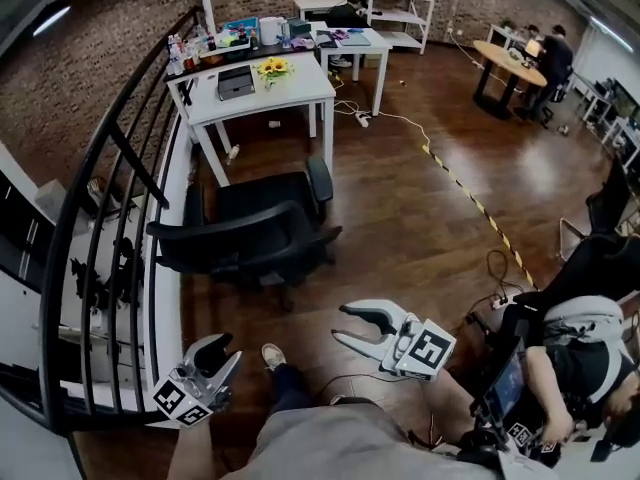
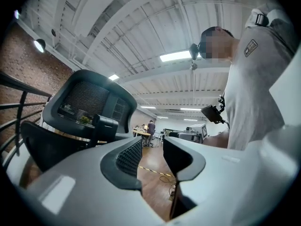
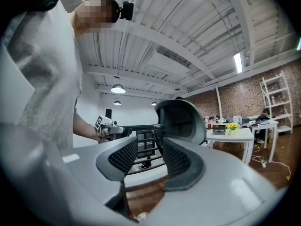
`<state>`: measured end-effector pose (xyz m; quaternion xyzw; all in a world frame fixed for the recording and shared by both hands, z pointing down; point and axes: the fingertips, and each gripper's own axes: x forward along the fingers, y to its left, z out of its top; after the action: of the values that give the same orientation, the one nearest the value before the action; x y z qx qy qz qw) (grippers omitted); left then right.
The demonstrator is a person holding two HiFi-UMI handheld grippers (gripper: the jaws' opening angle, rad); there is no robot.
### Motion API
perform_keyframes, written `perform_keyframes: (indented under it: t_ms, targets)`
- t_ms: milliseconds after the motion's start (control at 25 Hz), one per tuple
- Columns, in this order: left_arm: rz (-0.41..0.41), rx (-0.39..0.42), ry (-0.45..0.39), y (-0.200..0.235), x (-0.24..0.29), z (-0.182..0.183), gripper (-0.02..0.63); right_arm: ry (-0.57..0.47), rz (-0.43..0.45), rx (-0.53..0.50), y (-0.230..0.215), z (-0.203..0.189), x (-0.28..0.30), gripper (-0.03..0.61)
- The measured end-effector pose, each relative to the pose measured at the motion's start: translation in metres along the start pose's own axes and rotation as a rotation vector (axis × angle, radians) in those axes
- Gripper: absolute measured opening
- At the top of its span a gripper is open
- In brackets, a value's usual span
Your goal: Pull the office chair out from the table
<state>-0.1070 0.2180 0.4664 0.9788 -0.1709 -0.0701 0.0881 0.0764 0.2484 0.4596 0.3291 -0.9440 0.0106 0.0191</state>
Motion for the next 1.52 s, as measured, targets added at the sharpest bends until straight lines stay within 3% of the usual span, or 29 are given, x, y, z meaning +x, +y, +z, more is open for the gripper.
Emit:
perform_keyframes:
  t_ms: [200, 400, 760, 1080, 1520]
  targets:
    - [0.005, -0.005, 0.015, -0.045, -0.010, -0.002, 0.089, 0.010, 0.051, 0.006, 0.031, -0.001, -0.011, 0.147]
    - [-0.001, -0.014, 0.045, -0.064, -0.023, 0.002, 0.051, 0.013, 0.089, 0.040, 0.061, 0.002, -0.003, 0.126]
    - [-0.124, -0.039, 0.074, -0.080, -0.056, 0.007, 0.000, 0.055, 0.071, 0.064, 0.117, -0.003, 0.025, 0.094]
    - [-0.236, -0.075, 0.123, -0.102, -0.094, -0.007, 0.000, 0.100, 0.081, 0.103, 0.184, -0.017, 0.050, 0.061]
    - [-0.281, -0.121, 0.150, -0.159, -0.093, -0.035, 0.000, 0.167, 0.238, 0.123, 0.255, -0.039, 0.034, 0.029]
